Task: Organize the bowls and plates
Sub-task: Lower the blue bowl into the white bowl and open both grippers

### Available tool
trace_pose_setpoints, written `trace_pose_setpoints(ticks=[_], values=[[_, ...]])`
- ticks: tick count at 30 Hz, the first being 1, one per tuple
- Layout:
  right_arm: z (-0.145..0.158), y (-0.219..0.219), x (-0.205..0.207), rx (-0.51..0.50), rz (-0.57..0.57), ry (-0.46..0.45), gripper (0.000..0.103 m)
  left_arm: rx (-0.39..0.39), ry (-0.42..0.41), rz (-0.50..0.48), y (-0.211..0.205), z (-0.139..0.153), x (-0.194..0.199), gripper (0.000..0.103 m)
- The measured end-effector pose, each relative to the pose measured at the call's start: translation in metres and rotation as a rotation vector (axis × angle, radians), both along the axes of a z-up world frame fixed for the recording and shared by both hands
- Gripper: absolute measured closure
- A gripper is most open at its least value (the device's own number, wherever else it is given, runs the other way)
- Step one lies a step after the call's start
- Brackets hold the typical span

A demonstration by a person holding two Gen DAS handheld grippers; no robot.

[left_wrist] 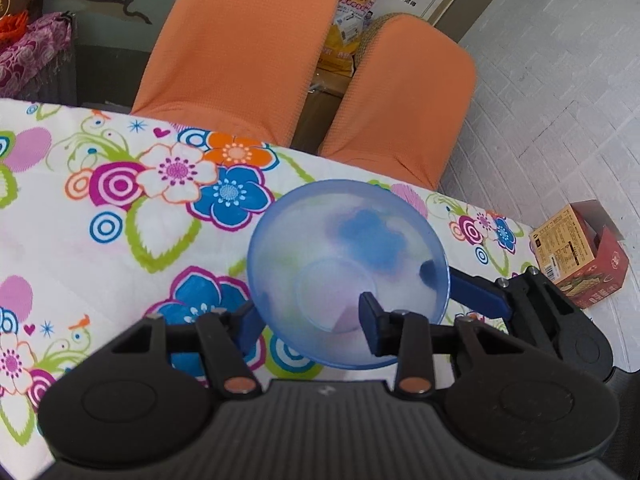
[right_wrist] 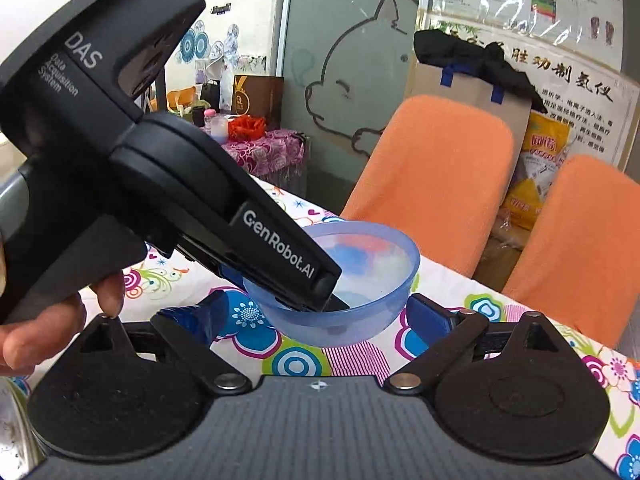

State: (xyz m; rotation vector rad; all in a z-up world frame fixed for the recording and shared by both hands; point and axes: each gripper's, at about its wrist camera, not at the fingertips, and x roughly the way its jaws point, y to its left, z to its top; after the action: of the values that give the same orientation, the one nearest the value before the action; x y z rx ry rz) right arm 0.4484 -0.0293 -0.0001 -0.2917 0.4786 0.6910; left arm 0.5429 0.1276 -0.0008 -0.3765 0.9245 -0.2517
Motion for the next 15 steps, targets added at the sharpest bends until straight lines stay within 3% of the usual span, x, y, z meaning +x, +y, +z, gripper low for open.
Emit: trace_pose_setpoints(ticks=[9, 15], values=[[0.036, -0.041, -0.078, 0.027, -0.036, -0.051, 0.019, -0.004, -0.052, -0.058, -0.041, 0.045, -0.083, 0.065], [0.043, -0.085, -0.156, 0.034, -0.145, -0.016, 0.019, 0.029, -0.046, -0.171, -0.102, 0.044, -0.158, 0.065]])
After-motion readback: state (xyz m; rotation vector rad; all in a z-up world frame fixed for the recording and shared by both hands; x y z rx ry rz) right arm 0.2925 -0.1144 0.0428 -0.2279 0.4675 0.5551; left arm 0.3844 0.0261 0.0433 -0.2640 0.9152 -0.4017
